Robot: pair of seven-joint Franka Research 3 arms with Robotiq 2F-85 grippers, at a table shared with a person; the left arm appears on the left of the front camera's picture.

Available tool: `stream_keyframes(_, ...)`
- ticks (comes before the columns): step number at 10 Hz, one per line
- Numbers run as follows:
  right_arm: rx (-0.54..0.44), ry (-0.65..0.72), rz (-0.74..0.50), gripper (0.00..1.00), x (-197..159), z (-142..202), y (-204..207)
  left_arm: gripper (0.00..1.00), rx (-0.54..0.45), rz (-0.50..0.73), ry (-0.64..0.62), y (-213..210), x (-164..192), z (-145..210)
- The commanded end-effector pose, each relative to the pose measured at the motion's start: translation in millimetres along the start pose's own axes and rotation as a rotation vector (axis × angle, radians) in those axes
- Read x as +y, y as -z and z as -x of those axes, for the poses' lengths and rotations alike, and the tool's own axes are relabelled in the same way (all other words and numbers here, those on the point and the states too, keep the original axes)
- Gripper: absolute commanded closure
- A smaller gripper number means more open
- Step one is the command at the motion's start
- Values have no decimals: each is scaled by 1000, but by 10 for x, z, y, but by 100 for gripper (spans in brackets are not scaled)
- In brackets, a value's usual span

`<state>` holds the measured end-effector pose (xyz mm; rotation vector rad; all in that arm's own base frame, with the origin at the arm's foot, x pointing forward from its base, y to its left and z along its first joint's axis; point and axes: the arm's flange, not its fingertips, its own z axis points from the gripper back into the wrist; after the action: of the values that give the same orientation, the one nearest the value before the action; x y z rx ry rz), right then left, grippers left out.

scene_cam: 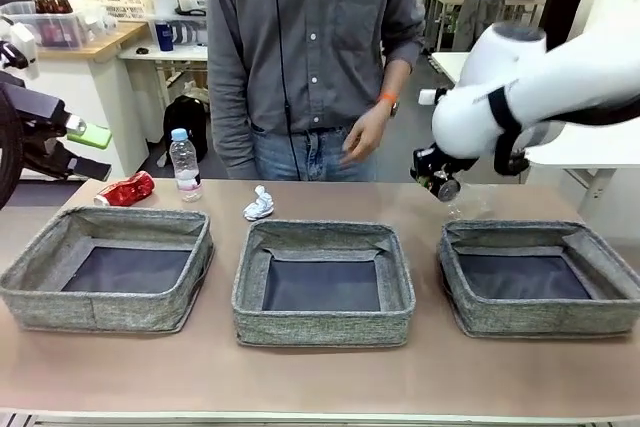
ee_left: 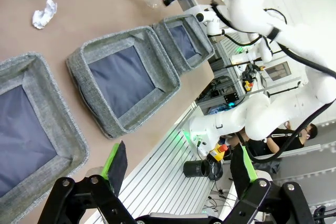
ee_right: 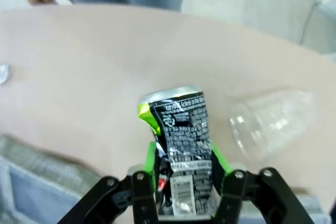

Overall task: Sort the waste into the appropriate baskets.
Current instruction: Pick up the waste item pointed out by the person.

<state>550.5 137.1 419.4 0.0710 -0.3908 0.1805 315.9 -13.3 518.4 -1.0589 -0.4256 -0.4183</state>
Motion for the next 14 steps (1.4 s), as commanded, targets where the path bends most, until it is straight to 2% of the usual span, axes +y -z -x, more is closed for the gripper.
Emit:
stream_keyframes(1, 102, 49, -80, 100, -110, 249, -752, 0, -14, 17, 20, 10, -2, -15)
stream_keyframes(2, 100, 12, -97, 100, -32, 396, -973, 0, -14, 17, 20, 10, -2, -15)
stream_keyframes(4, 29, -146, -16, 100, 341, 906, -1317, 0, -14, 17, 20, 10, -2, -15)
stream_keyframes(5, 24, -195, 15, 100, 505, 1117, -1372, 0, -14, 17, 20, 10, -2, -15)
stream_keyframes(6, 47, -151, 24, 100, 585, 1195, -1356, 0, -14, 17, 20, 10, -2, -15)
stream_keyframes(7, 135, -136, -10, 100, 447, 1052, -1151, 0, -14, 17, 20, 10, -2, -15)
stream_keyframes(8, 60, -162, -5, 100, 559, 1094, -1439, 0, -14, 17, 20, 10, -2, -15)
stream_keyframes(10, 60, -162, -5, 100, 559, 1094, -1439, 0, -14, 17, 20, 10, -2, -15)
stream_keyframes(11, 83, -167, -3, 57, 571, 1173, -1360, 0, -14, 17, 20, 10, -2, -15)
stream_keyframes(12, 84, -202, 20, 57, 959, 992, -1430, 0, -14, 17, 20, 10, -2, -15)
stream_keyframes(13, 48, -203, 42, 57, 1307, 850, -1704, 0, -14, 17, 20, 10, -2, -15)
stream_keyframes(14, 40, -115, 38, 57, 1628, 766, -2027, 0, -14, 17, 20, 10, -2, -15)
